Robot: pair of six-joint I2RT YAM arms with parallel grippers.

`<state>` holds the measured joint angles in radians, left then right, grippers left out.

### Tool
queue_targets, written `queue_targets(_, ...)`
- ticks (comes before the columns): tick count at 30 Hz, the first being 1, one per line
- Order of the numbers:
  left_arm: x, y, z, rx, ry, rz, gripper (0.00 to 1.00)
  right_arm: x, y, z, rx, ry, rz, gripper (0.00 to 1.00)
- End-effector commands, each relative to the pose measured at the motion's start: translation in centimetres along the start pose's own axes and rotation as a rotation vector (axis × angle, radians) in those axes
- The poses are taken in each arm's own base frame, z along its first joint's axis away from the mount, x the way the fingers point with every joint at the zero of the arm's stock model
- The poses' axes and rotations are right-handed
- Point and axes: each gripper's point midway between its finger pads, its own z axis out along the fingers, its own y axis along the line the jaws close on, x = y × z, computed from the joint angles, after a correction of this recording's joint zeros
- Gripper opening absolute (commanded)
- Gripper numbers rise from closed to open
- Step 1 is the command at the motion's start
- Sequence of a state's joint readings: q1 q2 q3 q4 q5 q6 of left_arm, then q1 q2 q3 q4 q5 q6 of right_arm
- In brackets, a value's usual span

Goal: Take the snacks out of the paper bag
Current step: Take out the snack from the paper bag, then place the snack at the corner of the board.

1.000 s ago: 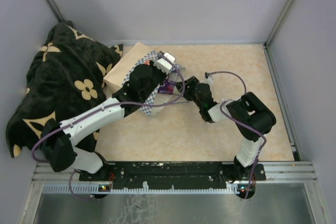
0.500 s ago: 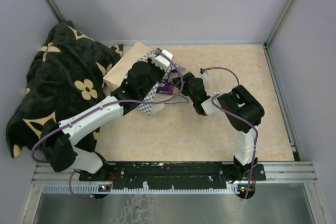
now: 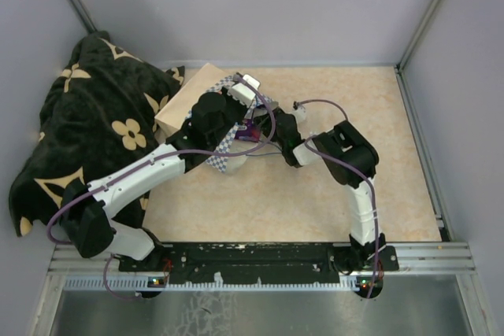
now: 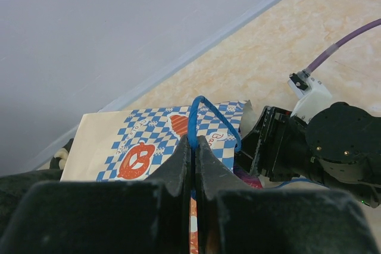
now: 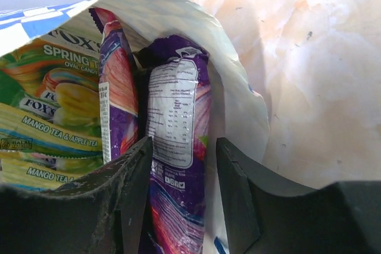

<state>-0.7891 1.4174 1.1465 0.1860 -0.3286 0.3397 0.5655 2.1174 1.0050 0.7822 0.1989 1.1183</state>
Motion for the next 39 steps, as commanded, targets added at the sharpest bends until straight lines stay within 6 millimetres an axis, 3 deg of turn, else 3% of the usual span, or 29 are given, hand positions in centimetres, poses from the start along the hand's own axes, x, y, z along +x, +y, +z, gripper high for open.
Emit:
queue_targets(1,-2.4,1.5,-0.4,-0.035,-0.063,-0.032,0.00,0.3,1.1,0.9,-0.040,-0.005,-0.005,0.46)
queue_targets(3,-2.3,1.6,-0.3,-0.042,-0.058,-0.033,0.00,0.5,1.7,0.7,-0.079,0.008,-0.014,0.27)
queue_targets(5,-2.1,1.8,-0.3,-0.052,-0.054,-0.032,0.00,0.6,1.8,0.1,-0.089,0.018,-0.019,0.02)
queue_targets(13,-0.9,2.9,-0.1,-0.099,-0.032,-0.026,0.00,0.3,1.4,-6.2,-0.074,0.130,-0.103,0.00)
queue_targets(18,-0.6,4.0,0.0,-0.140,-0.021,-0.021,0.00,0.0,0.3,-11.2,-0.040,0.181,-0.182,0.00)
queue_targets(22,-0.4,5.2,-0.2,-0.167,-0.016,-0.032,0.00,-2.0,-0.6,-14.5,0.008,0.195,-0.274,0.00)
queue_targets(27,0.0,6.1,-0.3,-0.181,-0.012,-0.052,0.00,-6.1,-3.6,-17.5,0.076,0.192,-0.252,0.00)
queue_targets(31,0.2,6.5,-0.4,-0.190,-0.005,-0.050,0.00,-10.4,-6.4,-19.9,0.262,0.101,-0.347,0.00)
queue_targets(36,0.2,7.1,-0.6,-0.208,-0.003,-0.049,0.00,-17.8,-6.9,-22.9,0.541,-0.098,-0.570,0.00)
queue_targets(39,0.1,7.3,-0.8,-0.217,0.000,-0.054,0.00,-20.6,-6.2,-23.5,0.649,-0.132,-0.660,0.00)
